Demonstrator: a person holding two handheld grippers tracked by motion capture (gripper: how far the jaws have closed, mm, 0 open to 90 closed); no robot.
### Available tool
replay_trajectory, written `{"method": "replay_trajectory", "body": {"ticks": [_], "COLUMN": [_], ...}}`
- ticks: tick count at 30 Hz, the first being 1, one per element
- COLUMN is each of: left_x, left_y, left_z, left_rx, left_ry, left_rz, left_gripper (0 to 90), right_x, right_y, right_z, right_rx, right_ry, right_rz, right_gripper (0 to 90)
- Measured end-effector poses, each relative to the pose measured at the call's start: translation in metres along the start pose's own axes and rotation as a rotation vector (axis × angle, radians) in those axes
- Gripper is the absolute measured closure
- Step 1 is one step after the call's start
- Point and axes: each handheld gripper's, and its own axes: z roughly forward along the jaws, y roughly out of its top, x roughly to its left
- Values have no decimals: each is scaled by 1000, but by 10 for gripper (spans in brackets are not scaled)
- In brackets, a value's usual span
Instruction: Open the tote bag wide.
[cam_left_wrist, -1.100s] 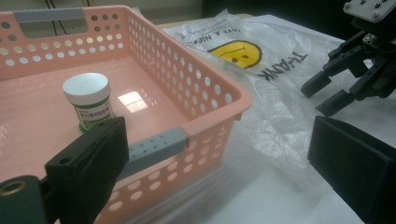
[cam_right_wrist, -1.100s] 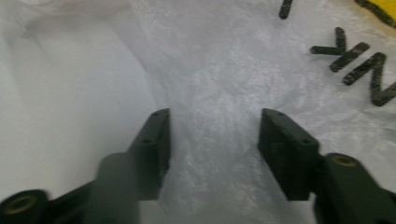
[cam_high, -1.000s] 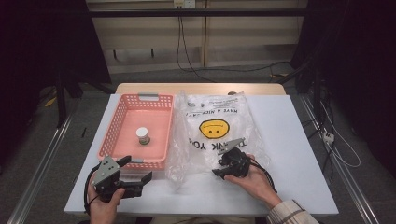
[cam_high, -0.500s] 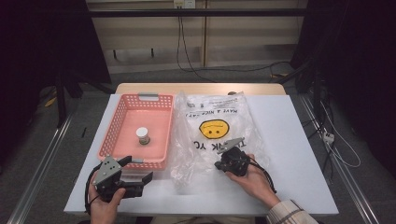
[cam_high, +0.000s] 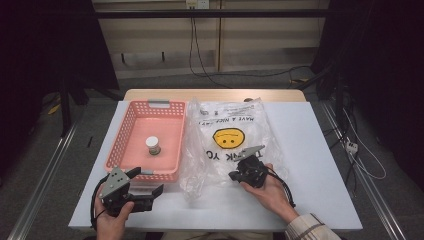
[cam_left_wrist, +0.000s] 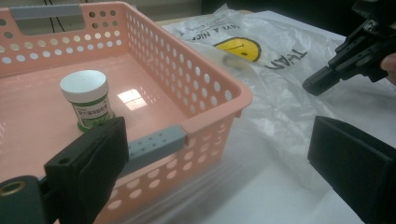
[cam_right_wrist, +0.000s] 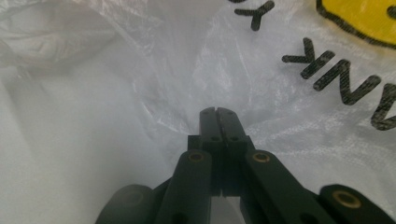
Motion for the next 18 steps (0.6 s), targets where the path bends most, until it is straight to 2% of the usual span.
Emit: {"method": "replay_trajectory", "body": {"ticks": [5, 8, 11, 12, 15, 16, 17, 18], "left_x": [0, 0, 0, 0, 0, 1, 0, 0], "left_y": [0, 0, 0, 0, 0, 0, 0, 0], "left_z": [0, 1, 0, 0, 0, 0, 0, 0], "left_rx": [3, 4, 4, 3, 0, 1, 2, 2], "left_ry": [2, 1, -1, -1, -1, -1, -1, -1], "left_rz": [0, 6, 5, 4, -1, 1, 1, -1], "left_gripper": [50, 50, 50, 50, 50, 50, 50, 50], "right_x": [-1, -1, -2, -3, -4, -4, -3, -3], "right_y": [2, 2, -1, -3, -3, -2, -2, -2], "right_z": [-6, -2, 7, 9, 6, 1, 0, 0], "right_rx": [-53, -47, -16, -2, -7, -43, -55, -55], "right_ry": [-7, -23, -48, -64, -67, -56, -55, -55], "right_rz": [-7, -21, -44, -36, -29, -24, -22, -22], "right_gripper": [900, 900, 900, 736, 700, 574, 515, 515]}}
